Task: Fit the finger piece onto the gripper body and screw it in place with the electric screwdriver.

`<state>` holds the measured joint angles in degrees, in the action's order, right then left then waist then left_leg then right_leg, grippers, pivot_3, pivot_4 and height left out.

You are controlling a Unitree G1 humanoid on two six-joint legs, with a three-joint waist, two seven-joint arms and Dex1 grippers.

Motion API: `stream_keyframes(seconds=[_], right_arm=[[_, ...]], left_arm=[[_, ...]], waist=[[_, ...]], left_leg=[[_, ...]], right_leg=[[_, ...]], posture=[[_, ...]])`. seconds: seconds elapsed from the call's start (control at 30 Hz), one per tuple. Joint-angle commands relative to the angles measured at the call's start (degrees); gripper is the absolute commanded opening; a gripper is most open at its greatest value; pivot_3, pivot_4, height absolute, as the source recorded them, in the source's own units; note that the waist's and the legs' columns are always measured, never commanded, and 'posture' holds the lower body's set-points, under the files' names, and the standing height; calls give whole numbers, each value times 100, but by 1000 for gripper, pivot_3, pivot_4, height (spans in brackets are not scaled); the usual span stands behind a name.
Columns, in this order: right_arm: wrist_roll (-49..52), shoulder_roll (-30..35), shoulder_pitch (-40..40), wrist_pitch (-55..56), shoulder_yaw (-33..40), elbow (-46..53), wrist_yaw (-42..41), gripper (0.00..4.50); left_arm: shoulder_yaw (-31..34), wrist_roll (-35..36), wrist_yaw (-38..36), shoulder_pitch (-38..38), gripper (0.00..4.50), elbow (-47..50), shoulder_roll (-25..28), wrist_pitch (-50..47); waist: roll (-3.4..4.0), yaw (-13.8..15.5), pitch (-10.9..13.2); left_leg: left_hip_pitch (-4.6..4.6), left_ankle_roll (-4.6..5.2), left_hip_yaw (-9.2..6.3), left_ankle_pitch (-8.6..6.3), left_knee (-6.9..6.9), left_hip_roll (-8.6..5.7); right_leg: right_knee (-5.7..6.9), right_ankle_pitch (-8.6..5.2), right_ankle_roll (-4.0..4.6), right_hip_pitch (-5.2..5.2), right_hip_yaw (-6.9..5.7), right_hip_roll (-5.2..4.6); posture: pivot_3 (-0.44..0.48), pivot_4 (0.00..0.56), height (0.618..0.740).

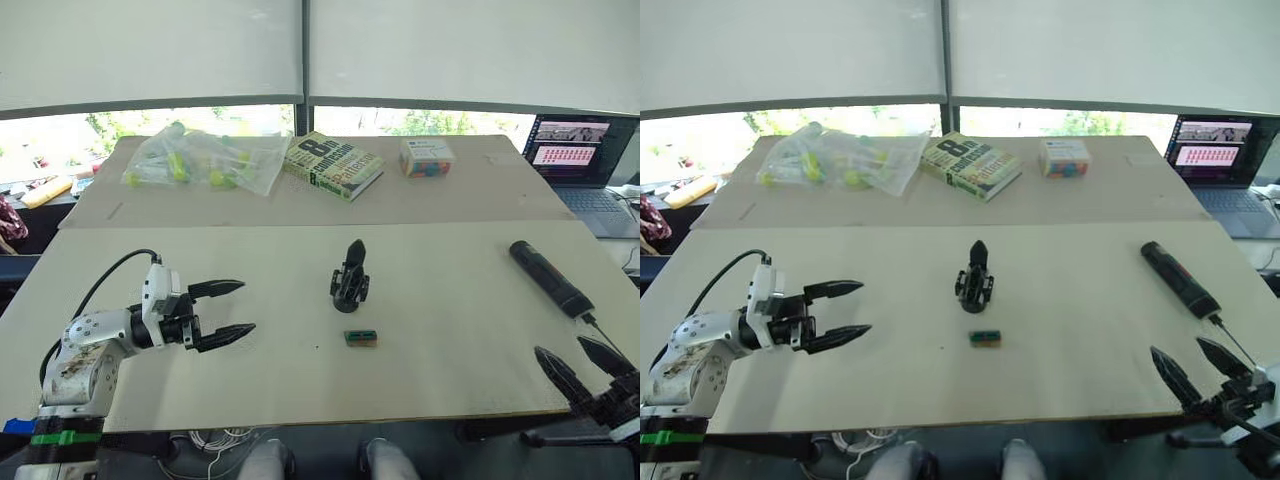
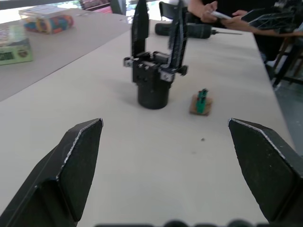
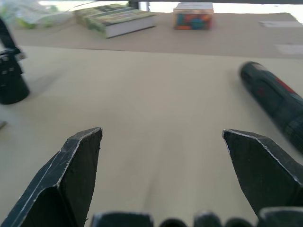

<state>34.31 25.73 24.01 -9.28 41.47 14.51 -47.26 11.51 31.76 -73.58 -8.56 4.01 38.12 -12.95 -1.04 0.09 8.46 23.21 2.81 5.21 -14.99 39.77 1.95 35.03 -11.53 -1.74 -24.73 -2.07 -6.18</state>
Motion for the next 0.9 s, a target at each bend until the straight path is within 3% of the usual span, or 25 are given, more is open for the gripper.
stream_keyframes(seconds=[0.03,0.2,0.3,0.47,0.7,0.9], right_arm=[[31,281,-341,-137,63,101,429,4500],[-596,1442,-1827,-468,-382,-1353,839,4500],[-1424,2447,-2899,-938,-1157,-2814,1057,4500],[-2290,3230,-4561,-1248,-2455,-5045,530,4500],[-3197,3358,-6144,-596,-3615,-7219,-248,4500],[-3553,3205,-6848,-433,-3988,-8089,-695,4500]], left_arm=[[86,270,305,-35,4467,438,-68,-168],[-138,386,534,-203,4467,720,-241,-339],[-243,416,672,-376,4467,838,-333,-405],[-328,652,771,-495,4467,1065,-361,-694],[-464,822,805,-487,4467,1370,-328,-934],[-485,804,748,-477,4467,1404,-282,-962]], waist=[[0,-9,0],[2,-33,3],[6,-30,8],[5,5,8],[6,-33,10],[6,-82,10]], left_leg=[[-5,-1,0,0,1,0],[-13,1,7,1,4,-9],[-15,3,8,1,3,-20],[-6,3,3,2,-2,-24],[-1,7,5,0,1,-27],[-5,7,2,-1,0,-25]], right_leg=[[-1,0,1,4,0,2],[-3,0,3,13,10,0],[-2,15,29,14,16,2],[-8,25,23,14,10,25],[-15,33,3,15,17,17],[-13,31,-2,21,14,18]], posture=[[0,150,740],[0,150,740],[0,150,740],[0,150,740],[0,150,740],[0,150,740]])
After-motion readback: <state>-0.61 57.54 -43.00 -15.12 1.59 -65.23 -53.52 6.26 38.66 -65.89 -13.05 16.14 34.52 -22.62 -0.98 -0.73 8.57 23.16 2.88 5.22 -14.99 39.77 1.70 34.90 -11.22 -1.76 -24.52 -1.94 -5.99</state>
